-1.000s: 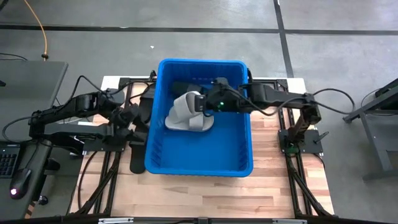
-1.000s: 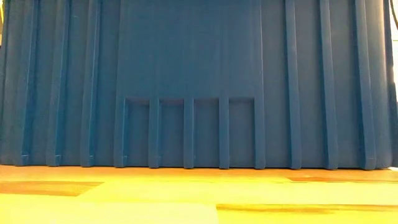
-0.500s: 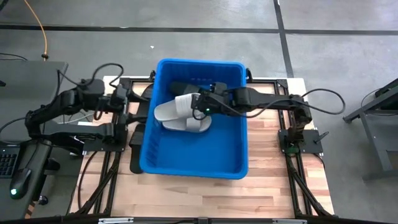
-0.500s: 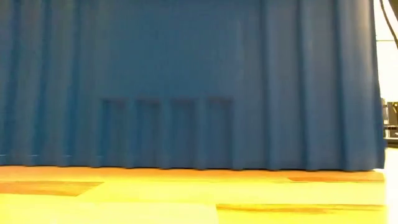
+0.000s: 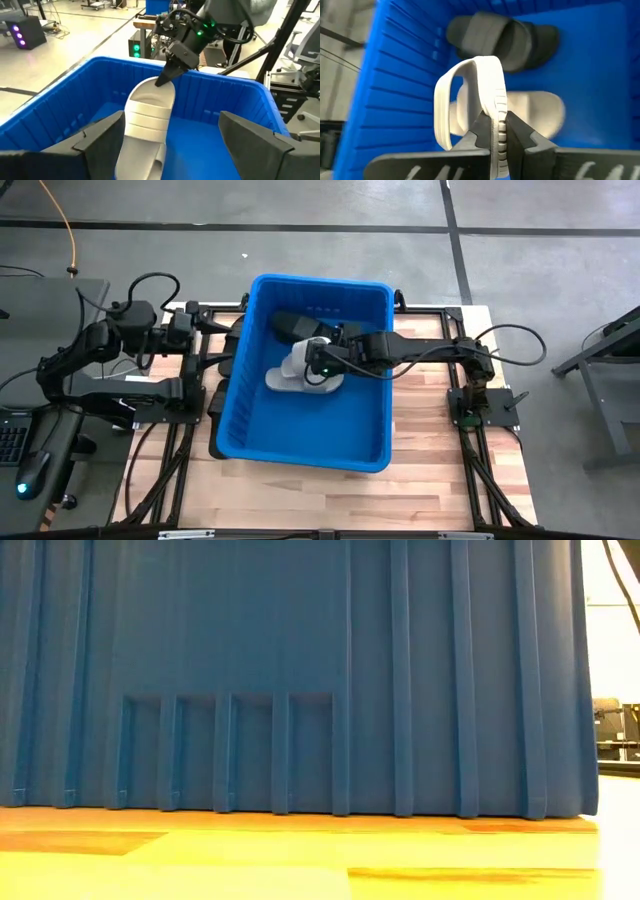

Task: Pick and place slides into bin
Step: Put the white slide into the blue container

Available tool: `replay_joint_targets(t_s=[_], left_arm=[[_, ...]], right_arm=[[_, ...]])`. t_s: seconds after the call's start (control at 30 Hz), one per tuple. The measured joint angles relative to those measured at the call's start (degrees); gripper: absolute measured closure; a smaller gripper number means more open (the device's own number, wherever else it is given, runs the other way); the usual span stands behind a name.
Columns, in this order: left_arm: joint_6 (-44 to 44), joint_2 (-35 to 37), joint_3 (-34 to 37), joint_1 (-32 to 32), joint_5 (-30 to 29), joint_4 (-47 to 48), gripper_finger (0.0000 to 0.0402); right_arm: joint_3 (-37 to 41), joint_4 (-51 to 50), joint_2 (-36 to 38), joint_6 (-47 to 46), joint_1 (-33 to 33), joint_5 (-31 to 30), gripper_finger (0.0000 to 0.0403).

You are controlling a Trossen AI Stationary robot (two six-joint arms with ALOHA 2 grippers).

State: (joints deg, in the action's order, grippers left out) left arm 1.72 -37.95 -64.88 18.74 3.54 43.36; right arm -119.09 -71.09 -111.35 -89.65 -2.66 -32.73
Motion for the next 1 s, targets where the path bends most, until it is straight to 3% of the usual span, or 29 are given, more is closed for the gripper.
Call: replay_joint_targets(t_s=[0.2,0.57,0.83,1.0], left_arm=[[0.0,-0.2,0.0,0.0,0.0,0.1,0.0092],[0.0,-0.2,0.0,0.0,-0.1,0.1,0.0092],[0.5,-0.1,0.0,0.0,-0.2,0.1,0.0092],[1.5,-0.2,0.0,0.0,-0.2,0.1,0.0092]], right_arm=[[-0.1,5.0,-0.6,1.9,0.4,-1.0,0.0403],[-0.1,0.3,-10.8,4.5,2.4,11.6,0.0403],[-0.1,-2.7,-16.8,9.3,3.6,15.9,0.0403],[-0.1,-3.5,-17.1,14.9,5.3,18.1,0.0359]])
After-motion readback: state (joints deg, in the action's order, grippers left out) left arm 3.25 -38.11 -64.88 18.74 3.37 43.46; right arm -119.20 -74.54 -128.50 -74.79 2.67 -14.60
